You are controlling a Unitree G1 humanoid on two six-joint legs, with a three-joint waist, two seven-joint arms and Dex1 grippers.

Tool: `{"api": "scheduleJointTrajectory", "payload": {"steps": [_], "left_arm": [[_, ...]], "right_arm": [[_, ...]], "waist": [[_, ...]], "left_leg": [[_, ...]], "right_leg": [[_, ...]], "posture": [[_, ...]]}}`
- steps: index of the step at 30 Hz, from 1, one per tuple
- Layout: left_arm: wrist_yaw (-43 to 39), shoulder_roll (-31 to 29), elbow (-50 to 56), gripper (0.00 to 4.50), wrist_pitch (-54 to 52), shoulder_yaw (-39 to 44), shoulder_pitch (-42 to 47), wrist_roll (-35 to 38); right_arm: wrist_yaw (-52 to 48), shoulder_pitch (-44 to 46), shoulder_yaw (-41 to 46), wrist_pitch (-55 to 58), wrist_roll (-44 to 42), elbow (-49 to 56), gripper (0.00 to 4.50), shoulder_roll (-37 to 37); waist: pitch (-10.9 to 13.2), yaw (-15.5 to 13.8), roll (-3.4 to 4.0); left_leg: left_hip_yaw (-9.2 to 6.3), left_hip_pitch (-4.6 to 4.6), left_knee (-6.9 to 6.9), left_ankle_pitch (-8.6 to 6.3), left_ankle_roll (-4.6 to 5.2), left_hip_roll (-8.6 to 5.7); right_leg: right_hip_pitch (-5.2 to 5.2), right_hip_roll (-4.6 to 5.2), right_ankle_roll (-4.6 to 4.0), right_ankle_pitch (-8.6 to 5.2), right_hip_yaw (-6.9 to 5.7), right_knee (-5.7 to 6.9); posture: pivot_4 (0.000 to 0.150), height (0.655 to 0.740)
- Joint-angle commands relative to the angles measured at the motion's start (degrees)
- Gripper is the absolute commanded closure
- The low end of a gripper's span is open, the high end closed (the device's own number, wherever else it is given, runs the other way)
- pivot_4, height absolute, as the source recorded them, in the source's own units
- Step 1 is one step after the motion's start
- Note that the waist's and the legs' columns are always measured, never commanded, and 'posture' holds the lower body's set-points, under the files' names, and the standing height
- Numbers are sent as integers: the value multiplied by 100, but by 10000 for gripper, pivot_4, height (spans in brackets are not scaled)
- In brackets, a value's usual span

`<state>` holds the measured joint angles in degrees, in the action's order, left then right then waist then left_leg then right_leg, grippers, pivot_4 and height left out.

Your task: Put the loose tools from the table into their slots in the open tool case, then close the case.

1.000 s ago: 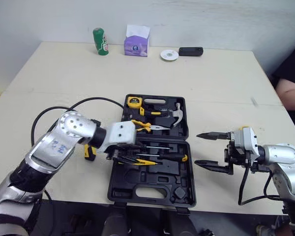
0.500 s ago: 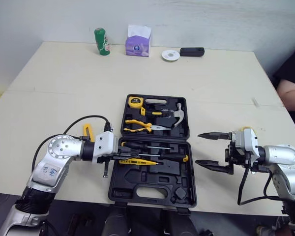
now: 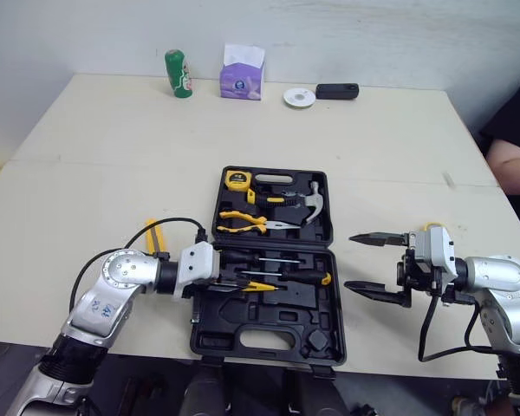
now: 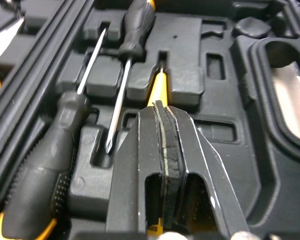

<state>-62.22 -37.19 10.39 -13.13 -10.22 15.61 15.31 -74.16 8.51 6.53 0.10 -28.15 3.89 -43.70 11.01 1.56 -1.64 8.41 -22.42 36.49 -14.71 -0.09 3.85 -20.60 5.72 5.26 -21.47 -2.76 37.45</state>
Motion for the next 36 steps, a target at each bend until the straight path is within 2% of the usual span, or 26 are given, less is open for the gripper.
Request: {"api": "scheduleJointTrajectory", "payload": {"steps": [1, 16, 19, 23, 28, 33, 36], "left_arm": [[103, 76, 88, 44726, -149, -61, -20, 2], [419, -96, -267, 44726, -737, -464, -234, -508], [503, -10, -292, 44726, -975, -380, -230, -341], [315, 26, -154, 44726, -632, -268, -244, -150], [487, 185, 153, 44726, 218, 275, -127, 19], [657, -32, 587, 44726, 140, 1234, -395, 501], [547, -317, 649, 34497, 151, 2007, -773, 857]], "right_arm": [[-13, -69, 120, 20, -69, 173, 0, -68], [-40, -10, 71, -21, -40, 96, 0, -25], [-41, 36, 56, -37, -27, 63, 0, -9], [-66, 92, 68, -70, -24, -5, 0, -13], [-22, 107, 407, -127, -127, -162, 0, -110], [62, 46, 1071, -688, 43, -893, 0, -334], [343, 118, 1643, -1236, 175, -1842, 0, -461]], "waist": [[0, 3, 0], [-23, 17, 39], [-35, 18, 58], [-39, 29, 66], [-35, 9, 59], [-28, 8, 47], [-27, 9, 46]], "left_leg": [[0, 0, 0, 0, 0, 0], [3, 27, -21, -2, -4, 0], [3, 32, -25, -2, -6, 1], [4, 37, -27, -1, -6, 2], [3, 29, -29, -1, -8, 3], [2, 19, -27, -2, -5, 0], [4, 19, -31, -4, -6, 0]], "right_leg": [[0, 0, 0, 0, 0, 0], [14, 0, -4, -1, 4, 0], [15, -1, -6, -2, 4, 0], [17, -4, -8, -2, 6, 2], [10, -3, -12, -3, 2, 0], [5, 4, -11, -3, -1, -3], [6, 3, -11, -3, -2, -9]], "posture": [[1500, 7400], [1500, 7400], [1500, 7400], [1500, 7400], [1500, 7400], [1500, 7400], [1500, 7400]]}}
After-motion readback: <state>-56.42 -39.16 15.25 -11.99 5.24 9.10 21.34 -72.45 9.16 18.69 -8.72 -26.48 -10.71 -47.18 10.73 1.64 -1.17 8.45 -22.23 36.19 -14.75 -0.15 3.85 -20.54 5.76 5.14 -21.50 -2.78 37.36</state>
